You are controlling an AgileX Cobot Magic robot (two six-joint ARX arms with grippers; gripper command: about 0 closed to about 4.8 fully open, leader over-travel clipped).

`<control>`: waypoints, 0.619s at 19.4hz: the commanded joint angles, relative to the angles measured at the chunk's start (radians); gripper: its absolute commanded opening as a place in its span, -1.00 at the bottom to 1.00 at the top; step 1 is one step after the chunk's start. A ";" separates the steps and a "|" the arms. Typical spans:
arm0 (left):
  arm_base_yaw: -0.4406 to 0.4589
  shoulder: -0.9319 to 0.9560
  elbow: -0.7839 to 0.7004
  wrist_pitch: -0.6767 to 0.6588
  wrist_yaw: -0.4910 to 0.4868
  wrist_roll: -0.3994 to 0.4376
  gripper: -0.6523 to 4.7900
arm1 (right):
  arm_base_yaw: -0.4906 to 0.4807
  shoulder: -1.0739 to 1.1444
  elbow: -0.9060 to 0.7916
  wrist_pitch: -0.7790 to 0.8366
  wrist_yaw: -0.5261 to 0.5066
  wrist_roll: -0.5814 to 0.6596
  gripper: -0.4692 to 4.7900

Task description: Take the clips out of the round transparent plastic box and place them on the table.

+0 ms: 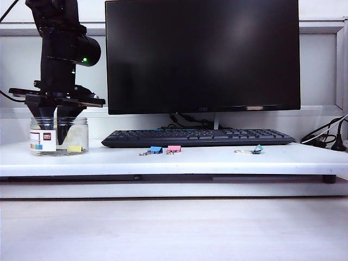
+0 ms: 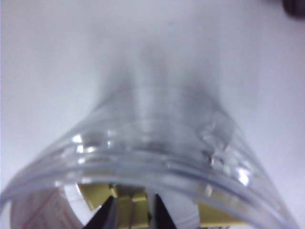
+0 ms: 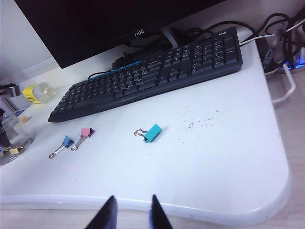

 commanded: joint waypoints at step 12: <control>-0.001 0.002 0.004 -0.003 0.004 0.109 -0.35 | 0.039 0.317 0.261 0.080 -0.343 0.032 0.11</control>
